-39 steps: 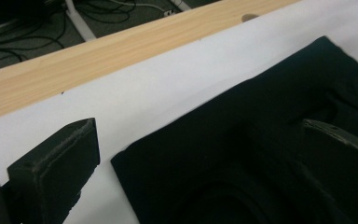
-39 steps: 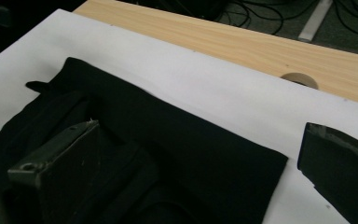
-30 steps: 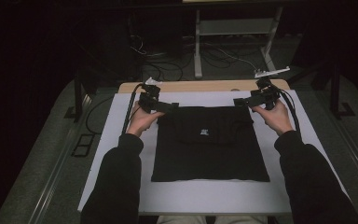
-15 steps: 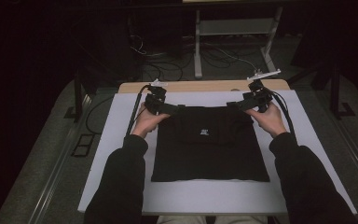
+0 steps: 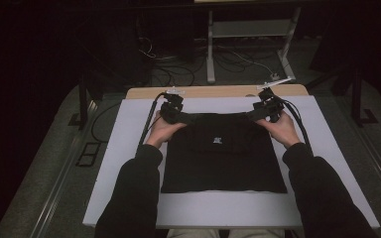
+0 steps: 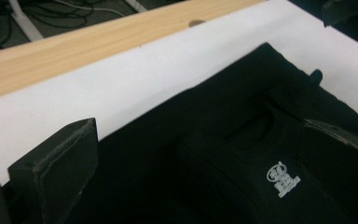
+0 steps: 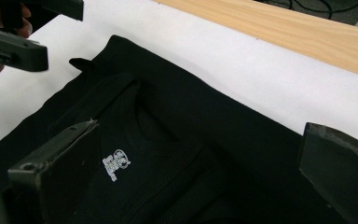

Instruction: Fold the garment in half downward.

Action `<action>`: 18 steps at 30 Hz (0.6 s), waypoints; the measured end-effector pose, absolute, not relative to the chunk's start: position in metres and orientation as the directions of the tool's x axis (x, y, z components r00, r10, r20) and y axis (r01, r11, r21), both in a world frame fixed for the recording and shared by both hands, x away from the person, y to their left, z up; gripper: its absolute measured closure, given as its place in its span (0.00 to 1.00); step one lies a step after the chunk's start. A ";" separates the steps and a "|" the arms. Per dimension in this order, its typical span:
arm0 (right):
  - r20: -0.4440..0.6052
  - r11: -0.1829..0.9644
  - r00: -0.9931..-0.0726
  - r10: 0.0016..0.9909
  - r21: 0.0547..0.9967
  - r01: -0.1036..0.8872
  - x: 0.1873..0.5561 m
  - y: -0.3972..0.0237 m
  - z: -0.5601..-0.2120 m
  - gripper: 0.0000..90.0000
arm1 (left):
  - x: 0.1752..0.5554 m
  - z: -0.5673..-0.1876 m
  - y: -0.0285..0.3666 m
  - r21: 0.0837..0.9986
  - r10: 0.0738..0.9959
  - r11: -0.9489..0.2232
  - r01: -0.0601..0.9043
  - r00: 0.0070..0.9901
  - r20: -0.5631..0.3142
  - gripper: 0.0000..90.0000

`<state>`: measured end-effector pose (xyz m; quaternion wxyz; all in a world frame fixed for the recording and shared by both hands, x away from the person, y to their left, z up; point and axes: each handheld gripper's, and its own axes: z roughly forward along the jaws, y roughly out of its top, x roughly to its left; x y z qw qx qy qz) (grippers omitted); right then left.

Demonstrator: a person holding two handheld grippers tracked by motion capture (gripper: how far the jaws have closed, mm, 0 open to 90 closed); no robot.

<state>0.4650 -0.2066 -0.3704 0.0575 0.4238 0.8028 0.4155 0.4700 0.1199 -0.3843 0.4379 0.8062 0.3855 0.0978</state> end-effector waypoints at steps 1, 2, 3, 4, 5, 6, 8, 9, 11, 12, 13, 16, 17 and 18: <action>0.262 0.294 -0.634 0.727 0.717 0.633 0.465 -0.206 -0.371 0.00 | 0.470 -0.386 0.119 0.781 0.706 -0.317 0.539 0.683 -0.185 0.00; 0.269 0.291 -0.635 0.725 0.715 0.635 0.465 -0.205 -0.372 0.00 | 0.471 -0.387 0.118 0.778 0.705 -0.312 0.545 0.682 -0.194 0.00; 0.268 0.294 -0.638 0.721 0.716 0.633 0.465 -0.204 -0.373 0.00 | 0.471 -0.389 0.117 0.776 0.702 -0.313 0.548 0.683 -0.199 0.00; 0.269 0.295 -0.638 0.722 0.714 0.634 0.465 -0.203 -0.374 0.00 | 0.472 -0.390 0.116 0.773 0.703 -0.309 0.554 0.681 -0.207 0.00; 0.271 0.297 -0.639 0.720 0.711 0.637 0.465 -0.202 -0.375 0.00 | 0.473 -0.392 0.116 0.771 0.702 -0.309 0.557 0.680 -0.210 0.00; 0.271 0.300 -0.641 0.718 0.710 0.637 0.465 -0.202 -0.376 0.00 | 0.473 -0.393 0.116 0.767 0.702 -0.312 0.560 0.681 -0.211 0.00; 0.271 0.303 -0.640 0.718 0.707 0.639 0.466 -0.201 -0.378 0.01 | 0.475 -0.396 0.115 0.763 0.701 -0.309 0.568 0.678 -0.221 0.00; 0.273 0.304 -0.641 0.717 0.706 0.640 0.466 -0.201 -0.379 0.02 | 0.476 -0.398 0.115 0.760 0.700 -0.310 0.572 0.678 -0.224 0.00; 0.282 0.298 -0.636 0.719 0.702 0.647 0.467 -0.202 -0.381 0.03 | 0.477 -0.401 0.113 0.761 0.701 -0.297 0.577 0.673 -0.237 0.00; 0.283 0.297 -0.635 0.719 0.701 0.649 0.467 -0.203 -0.382 0.03 | 0.478 -0.402 0.113 0.759 0.700 -0.296 0.579 0.673 -0.241 0.00; 0.287 0.297 -0.635 0.717 0.698 0.651 0.468 -0.204 -0.384 0.05 | 0.479 -0.403 0.114 0.755 0.699 -0.301 0.583 0.673 -0.241 0.00; 0.306 0.284 -0.619 0.724 0.685 0.671 0.470 -0.206 -0.387 0.08 | 0.482 -0.407 0.115 0.744 0.711 -0.275 0.609 0.650 -0.269 0.05; 0.311 0.280 -0.616 0.724 0.684 0.674 0.471 -0.208 -0.388 0.09 | 0.483 -0.407 0.118 0.737 0.710 -0.289 0.610 0.654 -0.263 0.07; 0.316 0.275 -0.613 0.724 0.683 0.677 0.472 -0.209 -0.389 0.11 | 0.484 -0.409 0.118 0.732 0.714 -0.268 0.627 0.639 -0.286 0.09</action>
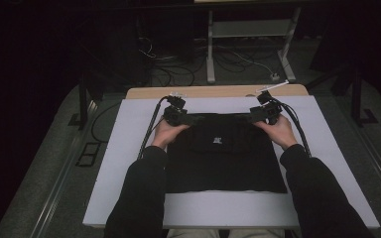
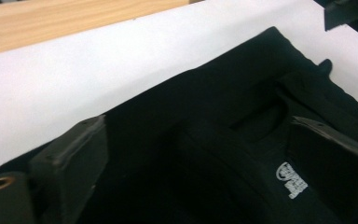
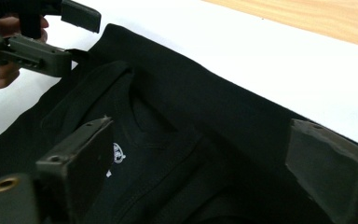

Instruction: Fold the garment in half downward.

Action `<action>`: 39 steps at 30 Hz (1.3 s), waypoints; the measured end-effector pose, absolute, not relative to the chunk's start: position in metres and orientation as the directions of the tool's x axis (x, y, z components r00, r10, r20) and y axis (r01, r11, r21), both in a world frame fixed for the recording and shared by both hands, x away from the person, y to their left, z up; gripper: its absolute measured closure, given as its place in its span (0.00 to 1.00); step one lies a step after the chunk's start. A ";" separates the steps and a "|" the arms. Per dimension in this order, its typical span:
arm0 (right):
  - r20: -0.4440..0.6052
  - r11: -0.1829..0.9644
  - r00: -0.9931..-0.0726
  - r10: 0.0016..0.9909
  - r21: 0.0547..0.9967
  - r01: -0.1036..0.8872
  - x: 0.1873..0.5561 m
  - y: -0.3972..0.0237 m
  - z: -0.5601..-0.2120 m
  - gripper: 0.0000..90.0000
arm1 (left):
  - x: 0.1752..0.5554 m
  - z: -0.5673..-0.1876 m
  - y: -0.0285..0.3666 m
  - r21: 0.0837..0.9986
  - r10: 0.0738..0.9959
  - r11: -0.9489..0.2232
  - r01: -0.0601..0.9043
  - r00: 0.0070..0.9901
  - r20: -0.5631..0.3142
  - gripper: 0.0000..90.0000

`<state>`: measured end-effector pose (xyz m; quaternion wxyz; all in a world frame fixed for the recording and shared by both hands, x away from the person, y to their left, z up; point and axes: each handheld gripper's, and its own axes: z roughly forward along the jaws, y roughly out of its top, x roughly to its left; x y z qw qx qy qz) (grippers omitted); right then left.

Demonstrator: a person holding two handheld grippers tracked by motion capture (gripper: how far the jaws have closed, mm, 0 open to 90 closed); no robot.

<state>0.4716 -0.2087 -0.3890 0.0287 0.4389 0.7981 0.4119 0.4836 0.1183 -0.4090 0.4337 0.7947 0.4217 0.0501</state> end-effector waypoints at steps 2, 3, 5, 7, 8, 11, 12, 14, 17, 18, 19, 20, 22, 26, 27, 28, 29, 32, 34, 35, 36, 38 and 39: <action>0.321 0.273 -0.609 0.725 0.678 0.683 0.473 -0.210 -0.392 0.14 | 0.485 -0.411 0.120 0.722 0.713 -0.282 0.631 0.642 -0.282 0.10; 0.322 0.276 -0.610 0.725 0.675 0.684 0.473 -0.211 -0.393 0.15 | 0.485 -0.412 0.120 0.718 0.716 -0.278 0.638 0.636 -0.288 0.10; 0.327 0.275 -0.602 0.728 0.666 0.694 0.475 -0.211 -0.396 0.15 | 0.487 -0.413 0.122 0.706 0.712 -0.294 0.644 0.640 -0.288 0.11; 0.338 0.268 -0.593 0.731 0.657 0.705 0.477 -0.213 -0.399 0.16 | 0.488 -0.414 0.123 0.704 0.724 -0.263 0.660 0.617 -0.308 0.13; 0.346 0.261 -0.585 0.733 0.651 0.713 0.478 -0.213 -0.401 0.17 | 0.488 -0.414 0.124 0.706 0.724 -0.255 0.661 0.615 -0.314 0.15; 0.346 0.259 -0.575 0.741 0.644 0.720 0.480 -0.214 -0.404 0.20 | 0.490 -0.414 0.126 0.708 0.718 -0.242 0.664 0.613 -0.330 0.19; 0.349 0.258 -0.572 0.742 0.639 0.725 0.481 -0.214 -0.405 0.21 | 0.490 -0.415 0.126 0.708 0.717 -0.241 0.664 0.613 -0.331 0.22; 0.351 0.258 -0.568 0.745 0.633 0.730 0.482 -0.213 -0.408 0.24 | 0.491 -0.416 0.128 0.704 0.716 -0.230 0.672 0.607 -0.345 0.25; 0.348 0.256 -0.558 0.753 0.627 0.736 0.484 -0.211 -0.412 0.27 | 0.493 -0.419 0.130 0.681 0.714 -0.222 0.698 0.592 -0.374 0.30; 0.348 0.252 -0.553 0.757 0.625 0.739 0.484 -0.211 -0.413 0.28 | 0.494 -0.421 0.131 0.674 0.713 -0.220 0.705 0.588 -0.382 0.32; 0.348 0.253 -0.548 0.761 0.620 0.743 0.484 -0.210 -0.414 0.30 | 0.495 -0.422 0.132 0.669 0.715 -0.218 0.711 0.583 -0.386 0.35; 0.347 0.244 -0.538 0.768 0.618 0.747 0.485 -0.209 -0.416 0.33 | 0.495 -0.423 0.132 0.664 0.719 -0.215 0.716 0.576 -0.388 0.37; 0.347 0.244 -0.533 0.772 0.613 0.751 0.485 -0.208 -0.417 0.36 | 0.496 -0.426 0.132 0.663 0.721 -0.214 0.717 0.574 -0.389 0.41; 0.345 0.246 -0.528 0.776 0.606 0.757 0.486 -0.206 -0.420 0.43 | 0.498 -0.429 0.131 0.660 0.715 -0.203 0.723 0.570 -0.404 0.45; 0.345 0.243 -0.525 0.778 0.605 0.759 0.486 -0.205 -0.420 0.45 | 0.499 -0.430 0.131 0.657 0.718 -0.202 0.726 0.566 -0.405 0.46; 0.345 0.242 -0.521 0.781 0.601 0.761 0.486 -0.205 -0.421 0.48 | 0.499 -0.431 0.130 0.658 0.717 -0.199 0.726 0.566 -0.408 0.47; 0.349 0.241 -0.520 0.780 0.598 0.764 0.487 -0.205 -0.421 0.50 | 0.499 -0.432 0.131 0.656 0.715 -0.198 0.728 0.565 -0.411 0.47; 0.355 0.250 -0.528 0.771 0.593 0.765 0.487 -0.204 -0.424 0.54 | 0.500 -0.433 0.131 0.655 0.701 -0.194 0.730 0.570 -0.428 0.51; 0.357 0.258 -0.534 0.767 0.591 0.765 0.487 -0.202 -0.425 0.57 | 0.500 -0.433 0.129 0.653 0.699 -0.197 0.731 0.572 -0.429 0.53; 0.356 0.260 -0.536 0.766 0.591 0.764 0.487 -0.201 -0.425 0.60 | 0.499 -0.434 0.128 0.655 0.698 -0.199 0.729 0.574 -0.428 0.55; 0.358 0.262 -0.538 0.763 0.588 0.765 0.487 -0.201 -0.425 0.62 | 0.499 -0.434 0.127 0.656 0.698 -0.201 0.728 0.576 -0.425 0.57; 0.358 0.266 -0.543 0.759 0.591 0.762 0.486 -0.200 -0.426 0.67 | 0.498 -0.434 0.125 0.653 0.696 -0.207 0.728 0.579 -0.424 0.60; 0.359 0.267 -0.543 0.759 0.590 0.762 0.486 -0.200 -0.426 0.68 | 0.498 -0.435 0.125 0.653 0.694 -0.219 0.725 0.586 -0.418 0.61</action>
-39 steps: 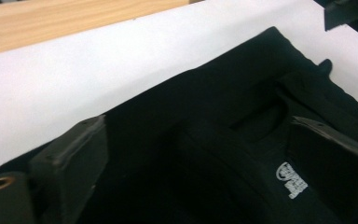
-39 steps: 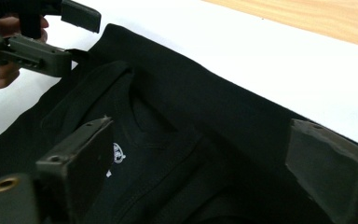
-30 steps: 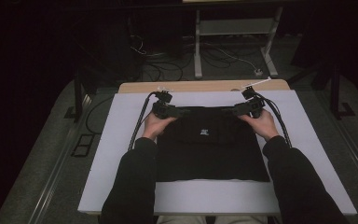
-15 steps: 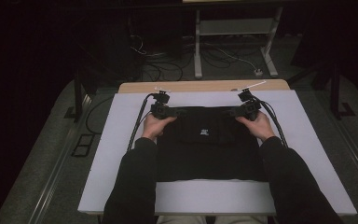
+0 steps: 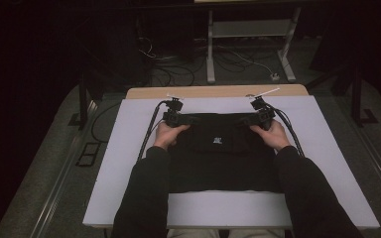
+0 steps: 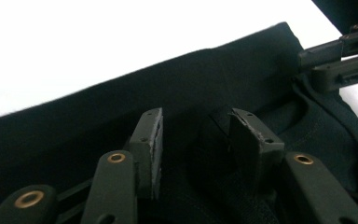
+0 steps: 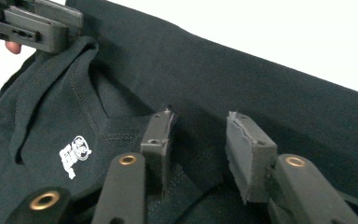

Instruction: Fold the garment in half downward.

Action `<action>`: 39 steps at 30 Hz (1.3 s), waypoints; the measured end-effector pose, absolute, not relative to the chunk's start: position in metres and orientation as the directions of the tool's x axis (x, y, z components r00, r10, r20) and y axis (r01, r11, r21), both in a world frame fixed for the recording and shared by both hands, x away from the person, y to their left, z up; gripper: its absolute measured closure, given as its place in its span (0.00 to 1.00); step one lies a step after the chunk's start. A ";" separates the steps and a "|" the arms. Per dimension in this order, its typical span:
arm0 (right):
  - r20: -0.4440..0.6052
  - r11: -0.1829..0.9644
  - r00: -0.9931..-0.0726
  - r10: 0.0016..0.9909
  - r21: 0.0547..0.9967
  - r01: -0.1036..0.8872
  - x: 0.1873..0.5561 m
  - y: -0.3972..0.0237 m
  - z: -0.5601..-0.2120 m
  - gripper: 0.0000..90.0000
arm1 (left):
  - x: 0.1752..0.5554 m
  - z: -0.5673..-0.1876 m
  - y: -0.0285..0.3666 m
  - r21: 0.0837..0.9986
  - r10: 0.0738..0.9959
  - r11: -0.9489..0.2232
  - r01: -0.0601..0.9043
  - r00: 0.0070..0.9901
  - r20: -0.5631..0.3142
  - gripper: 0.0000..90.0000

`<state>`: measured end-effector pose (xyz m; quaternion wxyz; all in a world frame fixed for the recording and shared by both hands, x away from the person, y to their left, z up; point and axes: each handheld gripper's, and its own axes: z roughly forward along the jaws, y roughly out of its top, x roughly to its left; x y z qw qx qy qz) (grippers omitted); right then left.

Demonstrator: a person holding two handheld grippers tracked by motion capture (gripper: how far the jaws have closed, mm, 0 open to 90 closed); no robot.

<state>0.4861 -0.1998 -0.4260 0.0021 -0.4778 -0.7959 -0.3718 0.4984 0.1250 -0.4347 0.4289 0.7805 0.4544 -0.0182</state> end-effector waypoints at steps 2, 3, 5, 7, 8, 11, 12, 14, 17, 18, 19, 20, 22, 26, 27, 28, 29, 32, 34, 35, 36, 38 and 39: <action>0.358 0.273 -0.548 0.756 0.589 0.761 0.486 -0.198 -0.427 0.74 | 0.498 -0.436 0.124 0.648 0.693 -0.216 0.731 0.582 -0.426 0.63; 0.356 0.275 -0.550 0.755 0.590 0.759 0.485 -0.198 -0.427 0.77 | 0.498 -0.436 0.124 0.648 0.690 -0.221 0.729 0.586 -0.425 0.65; 0.346 0.289 -0.558 0.754 0.589 0.755 0.485 -0.196 -0.427 0.82 | 0.499 -0.436 0.125 0.646 0.684 -0.238 0.725 0.597 -0.419 0.67; 0.339 0.295 -0.565 0.752 0.594 0.748 0.484 -0.195 -0.426 0.88 | 0.498 -0.435 0.123 0.650 0.684 -0.225 0.726 0.593 -0.425 0.70; 0.339 0.296 -0.568 0.750 0.596 0.746 0.483 -0.195 -0.426 0.90 | 0.498 -0.435 0.123 0.650 0.681 -0.226 0.726 0.595 -0.427 0.72; 0.343 0.299 -0.573 0.744 0.596 0.745 0.483 -0.196 -0.425 0.93 | 0.498 -0.436 0.122 0.642 0.668 -0.243 0.727 0.605 -0.433 0.78; 0.345 0.299 -0.575 0.742 0.597 0.744 0.483 -0.196 -0.425 0.94 | 0.497 -0.436 0.121 0.640 0.668 -0.245 0.729 0.605 -0.433 0.79; 0.346 0.301 -0.578 0.739 0.598 0.743 0.483 -0.196 -0.424 0.94 | 0.497 -0.437 0.119 0.635 0.668 -0.264 0.726 0.613 -0.422 0.82; 0.351 0.300 -0.581 0.735 0.600 0.742 0.483 -0.197 -0.423 0.94 | 0.495 -0.438 0.117 0.635 0.684 -0.252 0.731 0.598 -0.417 0.92; 0.352 0.301 -0.583 0.733 0.600 0.741 0.482 -0.197 -0.423 0.94 | 0.495 -0.438 0.116 0.633 0.687 -0.261 0.729 0.601 -0.410 0.94; 0.354 0.300 -0.584 0.731 0.602 0.740 0.482 -0.197 -0.422 0.94 | 0.495 -0.437 0.116 0.633 0.687 -0.273 0.724 0.608 -0.399 0.95; 0.358 0.298 -0.585 0.728 0.603 0.740 0.482 -0.198 -0.421 0.94 | 0.495 -0.437 0.116 0.633 0.687 -0.268 0.726 0.605 -0.403 0.96; 0.360 0.298 -0.585 0.727 0.602 0.740 0.482 -0.199 -0.420 0.94 | 0.495 -0.435 0.116 0.635 0.692 -0.287 0.717 0.614 -0.380 0.97; 0.361 0.292 -0.585 0.726 0.609 0.738 0.481 -0.202 -0.417 0.95 | 0.494 -0.428 0.120 0.659 0.689 -0.247 0.710 0.607 -0.396 0.97; 0.365 0.284 -0.583 0.726 0.614 0.737 0.481 -0.203 -0.415 0.95 | 0.493 -0.426 0.121 0.663 0.687 -0.248 0.706 0.611 -0.393 0.97; 0.367 0.284 -0.586 0.722 0.615 0.736 0.481 -0.203 -0.414 0.95 | 0.493 -0.424 0.122 0.666 0.686 -0.248 0.703 0.613 -0.392 0.97; 0.367 0.282 -0.585 0.723 0.617 0.735 0.480 -0.204 -0.412 0.95 | 0.492 -0.422 0.123 0.669 0.678 -0.240 0.703 0.615 -0.403 0.97; 0.371 0.278 -0.594 0.714 0.629 0.726 0.477 -0.205 -0.407 0.95 | 0.489 -0.416 0.124 0.675 0.667 -0.233 0.700 0.620 -0.413 0.97; 0.375 0.273 -0.599 0.707 0.637 0.721 0.475 -0.206 -0.403 0.95 | 0.486 -0.412 0.124 0.681 0.657 -0.231 0.695 0.627 -0.418 0.98; 0.375 0.273 -0.604 0.703 0.642 0.717 0.473 -0.206 -0.401 0.95 | 0.485 -0.409 0.124 0.685 0.649 -0.232 0.690 0.635 -0.419 0.98; 0.375 0.273 -0.608 0.700 0.647 0.712 0.472 -0.207 -0.399 0.95 | 0.484 -0.407 0.124 0.688 0.645 -0.235 0.687 0.639 -0.418 0.98; 0.370 0.279 -0.615 0.697 0.650 0.707 0.469 -0.206 -0.395 0.95 | 0.482 -0.403 0.124 0.693 0.639 -0.230 0.684 0.643 -0.422 0.98; 0.367 0.283 -0.618 0.695 0.651 0.705 0.468 -0.206 -0.393 0.95 | 0.481 -0.401 0.124 0.695 0.636 -0.234 0.680 0.648 -0.419 0.98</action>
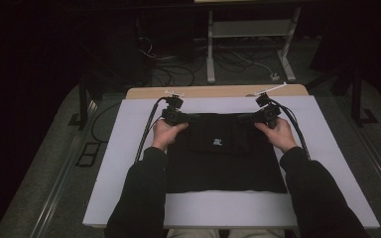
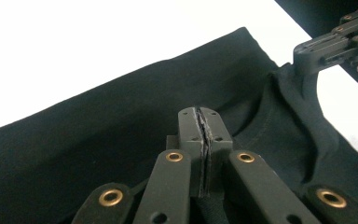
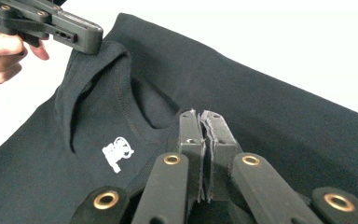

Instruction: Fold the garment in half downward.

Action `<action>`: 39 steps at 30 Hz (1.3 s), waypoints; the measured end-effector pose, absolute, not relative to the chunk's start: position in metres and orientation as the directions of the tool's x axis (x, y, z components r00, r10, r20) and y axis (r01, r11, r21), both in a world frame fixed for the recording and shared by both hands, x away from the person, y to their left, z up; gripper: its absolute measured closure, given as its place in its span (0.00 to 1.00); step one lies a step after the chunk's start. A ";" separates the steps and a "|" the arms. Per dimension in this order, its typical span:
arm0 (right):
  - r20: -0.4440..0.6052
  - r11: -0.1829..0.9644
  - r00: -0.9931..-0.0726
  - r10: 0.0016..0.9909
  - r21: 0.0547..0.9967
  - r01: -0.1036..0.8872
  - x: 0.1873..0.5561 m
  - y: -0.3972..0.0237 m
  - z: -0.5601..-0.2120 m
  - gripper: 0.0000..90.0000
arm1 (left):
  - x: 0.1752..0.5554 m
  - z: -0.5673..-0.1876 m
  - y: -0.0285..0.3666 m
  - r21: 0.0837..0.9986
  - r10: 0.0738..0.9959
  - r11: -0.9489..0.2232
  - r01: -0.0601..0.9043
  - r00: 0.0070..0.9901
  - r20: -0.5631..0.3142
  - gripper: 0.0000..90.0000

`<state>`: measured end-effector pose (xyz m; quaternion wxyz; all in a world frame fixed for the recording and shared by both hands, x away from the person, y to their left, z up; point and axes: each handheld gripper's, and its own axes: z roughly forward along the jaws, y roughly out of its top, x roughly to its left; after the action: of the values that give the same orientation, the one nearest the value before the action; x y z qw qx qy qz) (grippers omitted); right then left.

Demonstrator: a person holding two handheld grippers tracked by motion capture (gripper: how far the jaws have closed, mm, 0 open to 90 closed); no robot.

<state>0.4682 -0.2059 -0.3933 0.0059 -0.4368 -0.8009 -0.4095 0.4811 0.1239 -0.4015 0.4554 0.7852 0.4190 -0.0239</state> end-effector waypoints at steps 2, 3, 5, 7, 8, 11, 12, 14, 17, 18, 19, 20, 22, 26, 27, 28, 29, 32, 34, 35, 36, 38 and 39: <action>0.362 0.284 -0.623 0.693 0.657 0.698 0.467 -0.206 -0.390 0.95 | 0.479 -0.399 0.124 0.698 0.639 -0.233 0.677 0.648 -0.415 0.98; 0.361 0.282 -0.624 0.693 0.661 0.695 0.466 -0.206 -0.388 0.95 | 0.479 -0.398 0.124 0.698 0.635 -0.230 0.678 0.648 -0.420 0.98; 0.364 0.283 -0.626 0.690 0.661 0.695 0.464 -0.207 -0.386 0.95 | 0.478 -0.396 0.124 0.700 0.636 -0.237 0.674 0.652 -0.413 0.97; 0.364 0.284 -0.629 0.687 0.662 0.693 0.463 -0.207 -0.384 0.96 | 0.475 -0.394 0.123 0.703 0.636 -0.232 0.672 0.652 -0.414 0.97; 0.369 0.282 -0.629 0.684 0.662 0.695 0.462 -0.207 -0.383 0.96 | 0.475 -0.392 0.123 0.703 0.634 -0.240 0.670 0.657 -0.409 0.98; 0.369 0.285 -0.634 0.680 0.664 0.692 0.459 -0.207 -0.379 0.96 | 0.470 -0.387 0.123 0.711 0.632 -0.238 0.662 0.661 -0.404 0.97; 0.372 0.283 -0.634 0.678 0.664 0.692 0.458 -0.207 -0.377 0.96 | 0.469 -0.385 0.123 0.712 0.630 -0.239 0.660 0.663 -0.404 0.97; 0.374 0.284 -0.638 0.673 0.665 0.690 0.456 -0.208 -0.375 0.96 | 0.466 -0.382 0.124 0.718 0.625 -0.230 0.657 0.665 -0.409 0.97; 0.390 0.274 -0.641 0.661 0.670 0.690 0.452 -0.209 -0.370 0.96 | 0.459 -0.378 0.127 0.725 0.617 -0.214 0.654 0.666 -0.419 0.97; 0.402 0.267 -0.643 0.652 0.672 0.691 0.450 -0.211 -0.369 0.96 | 0.455 -0.377 0.128 0.727 0.615 -0.210 0.654 0.666 -0.422 0.97; 0.416 0.257 -0.642 0.644 0.672 0.694 0.449 -0.212 -0.368 0.96 | 0.452 -0.376 0.129 0.731 0.613 -0.203 0.651 0.667 -0.424 0.97; 0.430 0.249 -0.642 0.635 0.673 0.697 0.447 -0.213 -0.368 0.96 | 0.448 -0.376 0.130 0.735 0.605 -0.198 0.649 0.671 -0.429 0.97; 0.464 0.229 -0.641 0.611 0.672 0.704 0.442 -0.216 -0.368 0.96 | 0.440 -0.377 0.132 0.739 0.604 -0.196 0.645 0.673 -0.427 0.97; 0.497 0.211 -0.642 0.584 0.670 0.711 0.432 -0.222 -0.369 0.96 | 0.427 -0.376 0.137 0.746 0.594 -0.195 0.637 0.682 -0.426 0.97; 0.506 0.205 -0.642 0.577 0.671 0.713 0.428 -0.224 -0.369 0.96 | 0.424 -0.377 0.138 0.748 0.592 -0.188 0.637 0.681 -0.431 0.97; 0.507 0.204 -0.643 0.575 0.672 0.712 0.425 -0.225 -0.369 0.96 | 0.421 -0.377 0.138 0.750 0.590 -0.188 0.634 0.683 -0.431 0.97; 0.510 0.201 -0.641 0.573 0.671 0.713 0.423 -0.226 -0.369 0.96 | 0.419 -0.376 0.139 0.754 0.590 -0.190 0.629 0.687 -0.425 0.97; 0.518 0.204 -0.647 0.560 0.670 0.713 0.415 -0.228 -0.369 0.96 | 0.410 -0.376 0.141 0.766 0.579 -0.175 0.619 0.694 -0.428 0.97; 0.518 0.211 -0.650 0.556 0.668 0.713 0.410 -0.228 -0.370 0.96 | 0.406 -0.377 0.142 0.766 0.571 -0.181 0.617 0.700 -0.429 0.97; 0.521 0.213 -0.652 0.550 0.668 0.713 0.408 -0.229 -0.370 0.96 | 0.404 -0.377 0.143 0.765 0.565 -0.177 0.619 0.701 -0.436 0.97; 0.527 0.214 -0.650 0.547 0.664 0.717 0.406 -0.229 -0.371 0.96 | 0.402 -0.377 0.143 0.763 0.561 -0.170 0.624 0.698 -0.445 0.97; 0.532 0.215 -0.650 0.543 0.660 0.720 0.403 -0.230 -0.373 0.96 | 0.399 -0.377 0.143 0.763 0.562 -0.177 0.622 0.700 -0.441 0.97; 0.536 0.213 -0.651 0.538 0.660 0.720 0.401 -0.230 -0.374 0.96 | 0.397 -0.377 0.143 0.762 0.563 -0.180 0.622 0.700 -0.438 0.97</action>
<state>0.4015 -0.2301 -0.3738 0.0955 -0.4070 -0.7730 -0.4772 0.3972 0.1428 -0.3768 0.5111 0.7675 0.3859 -0.0287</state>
